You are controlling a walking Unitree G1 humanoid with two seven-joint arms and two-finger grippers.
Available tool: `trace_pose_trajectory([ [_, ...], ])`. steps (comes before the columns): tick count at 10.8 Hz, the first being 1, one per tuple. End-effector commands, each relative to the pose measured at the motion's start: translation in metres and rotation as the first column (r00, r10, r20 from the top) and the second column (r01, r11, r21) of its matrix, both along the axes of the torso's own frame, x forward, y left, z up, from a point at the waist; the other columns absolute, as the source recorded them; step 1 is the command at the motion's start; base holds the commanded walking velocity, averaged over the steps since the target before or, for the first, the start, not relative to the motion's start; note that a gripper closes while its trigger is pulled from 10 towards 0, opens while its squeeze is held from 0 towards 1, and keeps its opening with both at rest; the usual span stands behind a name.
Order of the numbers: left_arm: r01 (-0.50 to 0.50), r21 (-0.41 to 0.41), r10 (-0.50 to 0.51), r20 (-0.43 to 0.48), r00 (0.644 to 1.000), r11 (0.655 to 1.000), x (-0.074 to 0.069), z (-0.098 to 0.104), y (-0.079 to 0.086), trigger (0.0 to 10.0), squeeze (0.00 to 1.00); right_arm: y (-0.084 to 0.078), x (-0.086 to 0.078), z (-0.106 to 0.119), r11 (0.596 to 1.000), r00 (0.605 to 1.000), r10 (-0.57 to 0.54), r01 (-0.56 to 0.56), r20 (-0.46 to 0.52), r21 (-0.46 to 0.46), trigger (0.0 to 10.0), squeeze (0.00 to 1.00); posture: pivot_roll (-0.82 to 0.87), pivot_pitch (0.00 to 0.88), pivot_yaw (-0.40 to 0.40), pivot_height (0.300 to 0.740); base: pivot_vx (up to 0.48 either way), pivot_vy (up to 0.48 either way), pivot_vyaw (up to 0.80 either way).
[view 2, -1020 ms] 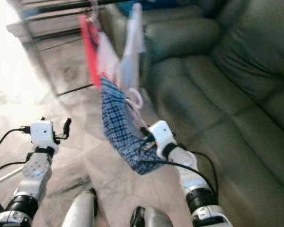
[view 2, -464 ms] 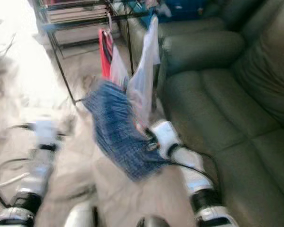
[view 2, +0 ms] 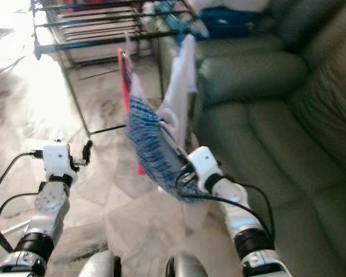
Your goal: Hang hanger
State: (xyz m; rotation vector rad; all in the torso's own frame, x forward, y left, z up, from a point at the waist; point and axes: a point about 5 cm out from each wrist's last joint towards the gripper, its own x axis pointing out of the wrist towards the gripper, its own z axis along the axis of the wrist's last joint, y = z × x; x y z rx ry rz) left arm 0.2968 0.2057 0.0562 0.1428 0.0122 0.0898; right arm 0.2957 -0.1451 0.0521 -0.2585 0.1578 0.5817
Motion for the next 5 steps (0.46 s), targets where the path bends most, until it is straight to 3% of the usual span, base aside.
trace_pose_trajectory([
  [1, -0.038, 0.018, 0.039, -0.02, 0.999, 0.999, -0.0019, -0.0015, 0.0122, 10.0, 0.0, 0.0091, 0.0036, 0.0062, 0.999, 1.0, 0.017, -0.017, 0.022, 0.028, 10.0, 0.0, 0.04, 0.113, -0.091, 0.74, 0.0, 0.458, 0.62],
  [2, -0.044, 0.031, 0.045, -0.024, 0.999, 0.999, -0.0021, -0.0019, 0.0137, 10.0, 0.0, 0.0087, 0.0035, 0.0053, 0.999, 1.0, 0.014, -0.014, 0.016, 0.029, 10.0, 0.0, 0.04, 0.112, -0.09, 0.74, 0.0, 0.48, 0.4],
  [5, -0.025, 0.068, 0.028, -0.033, 0.999, 0.997, -0.008, -0.0048, 0.0161, 10.0, 0.0, 0.0075, 0.0028, 0.0033, 0.999, 1.0, -0.024, 0.024, 0.014, 0.041, 10.0, 0.0, 0.04, 0.112, -0.086, 0.74, 0.0, 0.48, 0.0],
])
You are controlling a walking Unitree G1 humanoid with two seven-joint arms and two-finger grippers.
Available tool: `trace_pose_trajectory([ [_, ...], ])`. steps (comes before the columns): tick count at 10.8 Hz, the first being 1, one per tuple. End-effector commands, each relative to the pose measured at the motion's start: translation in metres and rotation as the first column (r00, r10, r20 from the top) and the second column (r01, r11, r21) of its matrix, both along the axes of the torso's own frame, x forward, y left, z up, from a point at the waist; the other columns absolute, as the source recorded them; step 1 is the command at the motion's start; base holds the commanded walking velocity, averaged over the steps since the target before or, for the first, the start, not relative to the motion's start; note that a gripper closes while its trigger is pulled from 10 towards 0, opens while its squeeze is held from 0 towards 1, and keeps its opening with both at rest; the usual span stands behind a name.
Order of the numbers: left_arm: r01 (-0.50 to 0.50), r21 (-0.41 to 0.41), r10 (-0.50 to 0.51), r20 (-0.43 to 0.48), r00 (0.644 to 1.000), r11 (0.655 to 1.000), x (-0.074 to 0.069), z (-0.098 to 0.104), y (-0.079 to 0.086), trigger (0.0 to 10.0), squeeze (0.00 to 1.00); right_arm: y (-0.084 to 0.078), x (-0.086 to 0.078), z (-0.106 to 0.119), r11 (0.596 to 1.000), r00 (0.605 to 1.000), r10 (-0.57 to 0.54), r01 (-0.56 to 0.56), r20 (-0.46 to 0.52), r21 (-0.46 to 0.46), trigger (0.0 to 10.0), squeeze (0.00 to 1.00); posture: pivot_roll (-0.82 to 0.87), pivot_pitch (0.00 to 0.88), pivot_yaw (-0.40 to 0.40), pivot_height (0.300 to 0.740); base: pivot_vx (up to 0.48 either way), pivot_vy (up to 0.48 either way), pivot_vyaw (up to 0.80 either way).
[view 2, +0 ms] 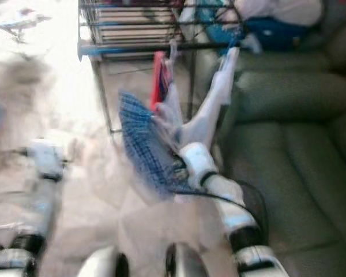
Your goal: Hang hanger
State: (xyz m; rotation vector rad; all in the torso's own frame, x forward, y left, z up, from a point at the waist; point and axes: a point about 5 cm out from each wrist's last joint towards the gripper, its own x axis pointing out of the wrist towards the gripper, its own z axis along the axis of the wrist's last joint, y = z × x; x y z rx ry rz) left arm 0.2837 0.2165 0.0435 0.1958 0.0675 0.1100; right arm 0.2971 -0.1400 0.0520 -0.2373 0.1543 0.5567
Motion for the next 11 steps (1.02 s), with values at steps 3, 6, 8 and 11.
trace_pose_trajectory([
  [3, -0.068, -0.004, 0.068, 0.016, 0.998, 0.998, -0.01, 0.005, 0.016, 10.0, 0.0, 0.0, 0.0, 0.0, 0.996, 0.996, -0.092, 0.091, 0.023, 0.02, 10.0, 0.0, 0.05, 0.113, -0.077, 0.74, 0.0, 0.141, 0.0],
  [6, -0.044, 0.014, 0.044, 0.04, 0.998, 0.999, -0.017, 0.011, 0.02, 10.0, 0.0, -0.002, -0.001, -0.005, 0.979, 0.98, -0.199, 0.199, 0.004, 0.036, 10.0, 0.0, 0.06, 0.113, -0.069, 0.74, 0.0, 0.0, 0.0],
  [8, -0.068, 0.022, 0.066, 0.076, 0.995, 0.997, -0.02, 0.016, 0.017, 10.0, 0.0, -0.006, 0.001, -0.002, 0.96, 0.961, -0.275, 0.273, 0.025, 0.064, 10.0, 0.0, 0.07, 0.125, -0.072, 0.74, 0.154, 0.0, 0.0],
  [11, -0.086, 0.002, 0.085, 0.066, 0.994, 0.996, -0.025, 0.016, 0.017, 10.0, 0.0, 0.001, 0.002, -0.004, 0.955, 0.958, -0.285, 0.284, 0.003, 0.081, 10.0, 0.0, 0.07, 0.135, -0.076, 0.74, 0.36, 0.287, 0.0],
])
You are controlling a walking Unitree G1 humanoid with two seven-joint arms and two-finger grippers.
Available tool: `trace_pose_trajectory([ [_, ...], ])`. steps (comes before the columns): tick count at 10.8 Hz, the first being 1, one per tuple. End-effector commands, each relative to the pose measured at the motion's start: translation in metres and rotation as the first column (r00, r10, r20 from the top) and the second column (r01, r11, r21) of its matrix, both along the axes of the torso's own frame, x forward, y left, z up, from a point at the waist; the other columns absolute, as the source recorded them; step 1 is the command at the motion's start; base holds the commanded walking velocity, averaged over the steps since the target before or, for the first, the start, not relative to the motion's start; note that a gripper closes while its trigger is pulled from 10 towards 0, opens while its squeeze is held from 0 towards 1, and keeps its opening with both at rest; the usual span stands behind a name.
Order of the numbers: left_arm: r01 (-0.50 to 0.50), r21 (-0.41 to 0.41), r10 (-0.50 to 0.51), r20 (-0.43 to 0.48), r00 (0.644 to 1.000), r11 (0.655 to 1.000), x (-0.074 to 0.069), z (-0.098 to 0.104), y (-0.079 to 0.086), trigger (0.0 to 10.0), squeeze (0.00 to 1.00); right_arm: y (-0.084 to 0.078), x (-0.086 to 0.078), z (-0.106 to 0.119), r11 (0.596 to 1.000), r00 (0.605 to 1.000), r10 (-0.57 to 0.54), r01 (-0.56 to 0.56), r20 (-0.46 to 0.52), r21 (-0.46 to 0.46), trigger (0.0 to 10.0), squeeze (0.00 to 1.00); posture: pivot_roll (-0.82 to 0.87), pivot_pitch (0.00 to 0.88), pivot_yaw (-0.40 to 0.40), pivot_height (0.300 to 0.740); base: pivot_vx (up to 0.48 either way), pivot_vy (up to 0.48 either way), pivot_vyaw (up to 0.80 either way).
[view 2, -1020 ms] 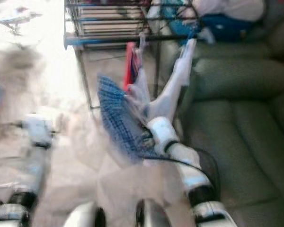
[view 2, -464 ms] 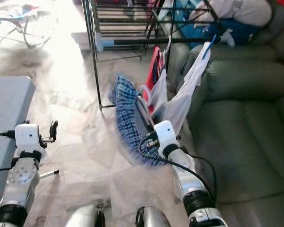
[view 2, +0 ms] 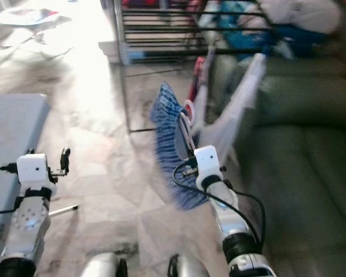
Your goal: Hang hanger
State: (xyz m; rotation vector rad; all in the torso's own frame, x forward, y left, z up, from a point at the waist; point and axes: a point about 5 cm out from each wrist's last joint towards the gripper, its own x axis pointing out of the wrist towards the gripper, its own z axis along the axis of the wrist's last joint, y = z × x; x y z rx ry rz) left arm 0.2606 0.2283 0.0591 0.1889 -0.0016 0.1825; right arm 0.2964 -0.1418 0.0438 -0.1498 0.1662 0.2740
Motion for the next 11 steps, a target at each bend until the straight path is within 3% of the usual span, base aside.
trace_pose_trajectory([
  [1, -0.009, 0.001, 0.009, -0.008, 1.0, 1.0, 0.001, 0.001, 0.003, 10.0, 0.0, 0.004, 0.006, 0.007, 1.0, 1.0, 0.0, 0.0, 0.027, 0.018, 10.0, 0.0, 0.08, 0.129, -0.075, 0.74, 0.39, 0.281, 0.0],
  [5, 0.02, 0.001, -0.02, -0.004, 1.0, 1.0, 0.005, 0.004, -0.003, 10.0, 0.0, -0.001, 0.009, 0.013, 0.999, 0.997, -0.031, 0.03, 0.068, 0.022, 10.0, 0.0, 0.07, 0.127, -0.074, 0.74, 0.351, 0.326, 0.0],
  [9, 0.017, 0.0, -0.017, -0.007, 1.0, 1.0, 0.005, 0.003, -0.006, 10.0, 0.0, 0.004, 0.011, 0.018, 0.999, 0.994, -0.034, 0.031, 0.1, 0.026, 10.0, 0.0, 0.08, 0.126, -0.074, 0.74, 0.0, 0.0, 0.0],
  [11, 0.015, -0.002, -0.015, -0.011, 1.0, 1.0, 0.005, 0.003, -0.008, 10.0, 0.0, 0.013, 0.02, 0.03, 1.0, 0.988, -0.014, 0.01, 0.154, 0.029, 10.0, 0.0, 0.08, 0.129, -0.075, 0.74, 0.0, 0.0, 0.0],
])
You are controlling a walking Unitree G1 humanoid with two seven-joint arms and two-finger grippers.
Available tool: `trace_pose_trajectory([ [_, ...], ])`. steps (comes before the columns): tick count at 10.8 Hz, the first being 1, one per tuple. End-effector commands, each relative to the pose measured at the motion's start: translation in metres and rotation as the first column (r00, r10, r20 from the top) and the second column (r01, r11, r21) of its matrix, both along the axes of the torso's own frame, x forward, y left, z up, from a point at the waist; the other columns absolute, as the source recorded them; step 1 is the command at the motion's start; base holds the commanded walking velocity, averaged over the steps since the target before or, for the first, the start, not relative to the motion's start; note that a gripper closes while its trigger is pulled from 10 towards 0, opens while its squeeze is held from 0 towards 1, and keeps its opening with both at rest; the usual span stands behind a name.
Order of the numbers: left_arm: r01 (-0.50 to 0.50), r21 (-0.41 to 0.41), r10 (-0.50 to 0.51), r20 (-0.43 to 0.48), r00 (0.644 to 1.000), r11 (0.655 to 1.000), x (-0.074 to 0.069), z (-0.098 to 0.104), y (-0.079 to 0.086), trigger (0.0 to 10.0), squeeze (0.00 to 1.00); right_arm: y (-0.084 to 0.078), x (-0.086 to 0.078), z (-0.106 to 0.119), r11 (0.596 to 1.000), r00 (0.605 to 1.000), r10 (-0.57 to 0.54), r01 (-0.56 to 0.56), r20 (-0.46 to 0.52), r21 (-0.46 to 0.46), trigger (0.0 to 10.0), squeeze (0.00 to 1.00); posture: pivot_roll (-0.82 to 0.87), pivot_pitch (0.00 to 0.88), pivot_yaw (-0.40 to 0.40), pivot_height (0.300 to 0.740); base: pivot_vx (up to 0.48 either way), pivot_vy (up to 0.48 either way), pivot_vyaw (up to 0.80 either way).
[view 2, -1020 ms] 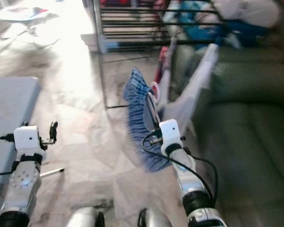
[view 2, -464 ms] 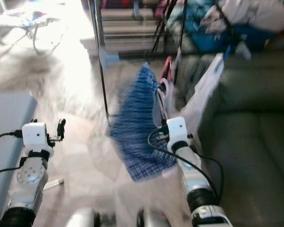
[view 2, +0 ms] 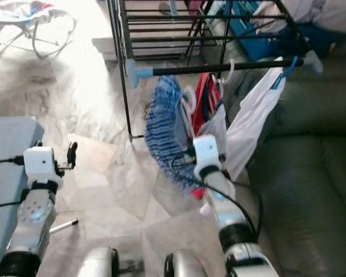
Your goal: Hang hanger
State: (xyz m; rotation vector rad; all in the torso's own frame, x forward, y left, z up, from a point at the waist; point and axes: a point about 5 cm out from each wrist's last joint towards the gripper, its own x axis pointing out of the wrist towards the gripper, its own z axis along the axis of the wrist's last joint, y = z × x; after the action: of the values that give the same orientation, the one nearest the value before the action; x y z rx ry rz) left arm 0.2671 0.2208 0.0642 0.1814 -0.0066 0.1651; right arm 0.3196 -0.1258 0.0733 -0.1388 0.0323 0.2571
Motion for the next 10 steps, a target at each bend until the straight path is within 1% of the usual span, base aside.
trace_pose_trajectory([
  [1, -0.003, -0.001, 0.003, -0.014, 1.0, 1.0, -0.003, -0.003, -0.002, 10.0, 0.0, 0.003, 0.007, 0.008, 1.0, 1.0, 0.007, -0.007, 0.026, -0.002, 10.0, 0.0, 0.09, 0.134, -0.074, 0.74, 0.0, 0.0, 0.0],
  [3, -0.006, -0.003, 0.006, -0.018, 1.0, 1.0, -0.007, -0.003, -0.004, 10.0, 0.0, 0.017, 0.025, 0.025, 0.999, 0.998, 0.044, -0.044, 0.033, 0.006, 10.0, 0.0, 0.11, 0.161, -0.072, 0.74, 0.0, 0.0, 0.0],
  [4, -0.005, 0.002, 0.005, -0.024, 1.0, 1.0, -0.011, -0.004, -0.003, 10.0, 0.0, 0.027, 0.036, 0.032, 0.998, 0.998, 0.058, -0.058, 0.006, -0.009, 10.0, 0.0, 0.12, 0.176, -0.073, 0.74, 0.0, 0.0, 0.0],
  [5, -0.01, 0.008, 0.01, -0.03, 0.999, 1.0, -0.018, -0.003, -0.001, 10.0, 0.0, 0.033, 0.046, 0.04, 0.999, 0.999, 0.049, -0.049, -0.016, -0.015, 10.0, 0.0, 0.14, 0.194, -0.074, 0.74, 0.0, 0.0, 0.0],
  [6, -0.017, 0.015, 0.018, -0.039, 0.999, 1.0, -0.026, -0.003, 0.003, 10.0, 0.0, 0.034, 0.054, 0.048, 0.999, 0.999, 0.034, -0.034, -0.025, -0.016, 10.0, 0.0, 0.17, 0.22, -0.071, 0.74, 0.0, 0.0, 0.0],
  [8, -0.025, 0.036, 0.027, -0.065, 0.998, 0.999, -0.044, -0.002, 0.01, 10.0, 0.0, 0.033, 0.067, 0.064, 1.0, 0.999, -0.001, 0.002, -0.042, 0.014, 10.0, 0.0, 0.21, 0.255, -0.061, 0.74, 0.0, 0.0, 0.0],
  [10, -0.039, 0.049, 0.043, -0.085, 0.995, 0.998, -0.055, -0.001, 0.016, 10.0, 0.0, 0.032, 0.073, 0.07, 0.999, 0.996, -0.037, 0.039, -0.077, 0.022, 10.0, 0.0, 0.24, 0.275, -0.055, 0.74, 0.0, 0.0, 0.0],
])
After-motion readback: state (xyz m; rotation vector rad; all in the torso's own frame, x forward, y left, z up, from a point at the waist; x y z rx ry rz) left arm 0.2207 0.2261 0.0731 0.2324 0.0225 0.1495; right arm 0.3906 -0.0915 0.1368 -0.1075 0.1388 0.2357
